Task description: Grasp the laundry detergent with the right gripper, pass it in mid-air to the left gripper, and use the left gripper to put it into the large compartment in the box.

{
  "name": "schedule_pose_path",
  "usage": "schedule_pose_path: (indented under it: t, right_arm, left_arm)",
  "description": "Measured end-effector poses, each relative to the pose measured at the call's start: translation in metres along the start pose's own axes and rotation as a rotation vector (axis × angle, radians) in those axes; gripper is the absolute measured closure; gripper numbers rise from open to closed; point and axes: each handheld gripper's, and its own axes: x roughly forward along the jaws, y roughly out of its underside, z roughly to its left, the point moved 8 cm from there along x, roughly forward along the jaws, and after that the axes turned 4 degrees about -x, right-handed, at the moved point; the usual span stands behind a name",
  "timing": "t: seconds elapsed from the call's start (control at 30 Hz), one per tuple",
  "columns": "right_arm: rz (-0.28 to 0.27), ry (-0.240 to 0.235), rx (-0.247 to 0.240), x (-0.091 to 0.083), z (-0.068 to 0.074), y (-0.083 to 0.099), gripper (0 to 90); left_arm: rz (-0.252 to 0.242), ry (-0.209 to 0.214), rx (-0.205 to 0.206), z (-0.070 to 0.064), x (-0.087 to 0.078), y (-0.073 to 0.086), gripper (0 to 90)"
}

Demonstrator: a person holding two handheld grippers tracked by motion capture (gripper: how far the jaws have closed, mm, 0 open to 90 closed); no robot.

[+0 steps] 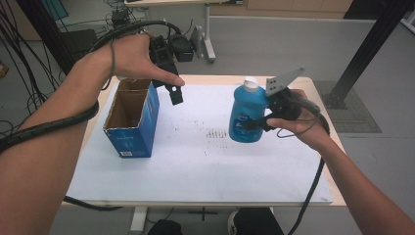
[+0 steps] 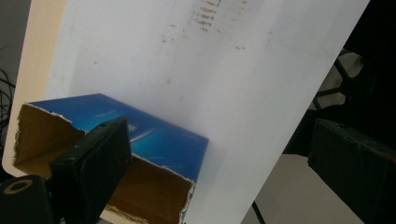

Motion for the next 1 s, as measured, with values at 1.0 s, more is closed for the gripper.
schedule_pose_path:
  t: [1.0]
  right_arm:
    - [-0.032,-0.166,-0.12,0.13,0.006,-0.059,42.7]
  left_arm:
    - [0.02,0.012,0.068,-0.007,-0.01,-0.007,6.5]
